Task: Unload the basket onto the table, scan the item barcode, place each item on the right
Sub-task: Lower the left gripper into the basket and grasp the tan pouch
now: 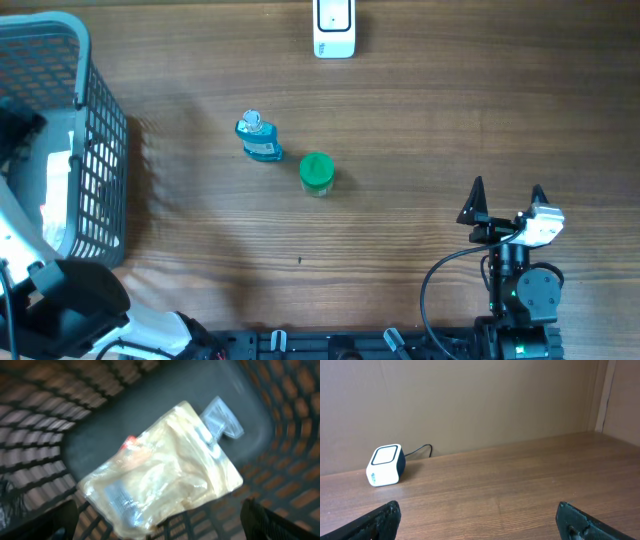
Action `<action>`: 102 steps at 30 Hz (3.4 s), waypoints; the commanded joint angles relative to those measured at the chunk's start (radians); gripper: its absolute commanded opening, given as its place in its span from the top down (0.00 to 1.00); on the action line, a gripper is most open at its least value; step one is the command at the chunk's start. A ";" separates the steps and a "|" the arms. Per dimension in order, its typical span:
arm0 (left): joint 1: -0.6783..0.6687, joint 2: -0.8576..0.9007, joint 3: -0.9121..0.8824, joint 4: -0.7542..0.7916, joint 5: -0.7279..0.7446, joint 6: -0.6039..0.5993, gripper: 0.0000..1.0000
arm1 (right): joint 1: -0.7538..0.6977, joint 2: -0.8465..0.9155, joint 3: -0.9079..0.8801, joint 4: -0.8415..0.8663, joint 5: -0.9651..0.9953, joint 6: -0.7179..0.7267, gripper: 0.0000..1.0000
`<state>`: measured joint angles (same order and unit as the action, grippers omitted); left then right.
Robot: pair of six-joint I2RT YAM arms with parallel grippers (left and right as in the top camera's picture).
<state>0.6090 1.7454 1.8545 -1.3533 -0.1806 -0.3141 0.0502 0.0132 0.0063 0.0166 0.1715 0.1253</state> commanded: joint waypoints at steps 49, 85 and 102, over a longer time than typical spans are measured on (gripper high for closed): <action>0.005 0.098 -0.385 0.171 0.200 0.991 0.00 | -0.003 -0.004 -0.001 0.005 -0.016 -0.018 0.00; 0.005 0.104 -0.537 0.314 0.101 0.934 0.17 | -0.003 -0.004 -0.001 0.005 -0.016 -0.018 0.00; 0.005 0.098 -0.531 0.314 0.101 0.830 0.96 | -0.003 -0.004 -0.001 0.005 -0.016 -0.018 0.00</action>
<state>0.6151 1.8420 1.3270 -1.0386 -0.0845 0.5880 0.0502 0.0132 0.0063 0.0166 0.1715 0.1253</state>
